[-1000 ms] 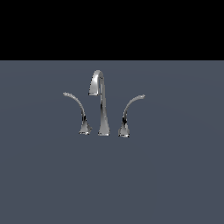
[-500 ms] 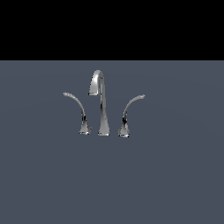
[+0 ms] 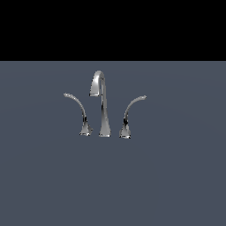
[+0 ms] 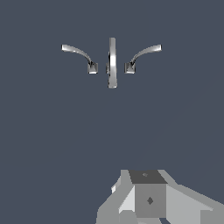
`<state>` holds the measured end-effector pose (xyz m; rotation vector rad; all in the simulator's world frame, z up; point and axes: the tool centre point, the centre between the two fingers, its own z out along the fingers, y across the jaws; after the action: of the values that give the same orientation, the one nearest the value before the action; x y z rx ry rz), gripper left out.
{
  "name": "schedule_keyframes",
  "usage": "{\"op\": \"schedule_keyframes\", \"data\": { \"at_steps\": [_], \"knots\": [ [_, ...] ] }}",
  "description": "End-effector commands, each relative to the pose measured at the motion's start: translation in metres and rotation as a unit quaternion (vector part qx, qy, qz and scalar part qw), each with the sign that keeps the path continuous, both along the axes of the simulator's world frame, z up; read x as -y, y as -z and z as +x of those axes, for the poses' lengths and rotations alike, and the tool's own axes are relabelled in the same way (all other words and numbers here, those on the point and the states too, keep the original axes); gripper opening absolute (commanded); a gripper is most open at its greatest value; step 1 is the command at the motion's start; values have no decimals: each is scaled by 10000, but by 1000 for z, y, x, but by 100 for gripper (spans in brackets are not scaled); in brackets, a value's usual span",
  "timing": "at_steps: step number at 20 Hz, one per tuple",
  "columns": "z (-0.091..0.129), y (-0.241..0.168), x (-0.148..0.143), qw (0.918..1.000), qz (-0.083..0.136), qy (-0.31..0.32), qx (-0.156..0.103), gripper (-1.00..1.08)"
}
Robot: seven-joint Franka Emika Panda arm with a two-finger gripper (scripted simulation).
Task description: Turn on the faucet by rotating a designated handle.
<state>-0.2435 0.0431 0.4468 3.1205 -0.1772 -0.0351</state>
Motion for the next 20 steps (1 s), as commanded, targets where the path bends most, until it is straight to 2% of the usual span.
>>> {"op": "schedule_keyframes", "data": {
  "at_steps": [1, 10, 20],
  "knots": [
    [4, 9, -9, 9997, 0, 242, 2, -100],
    [23, 43, -45, 9930, 3, 1184, 16, -100],
    [53, 80, -80, 9750, 12, 2222, 30, -100]
  ]
}}
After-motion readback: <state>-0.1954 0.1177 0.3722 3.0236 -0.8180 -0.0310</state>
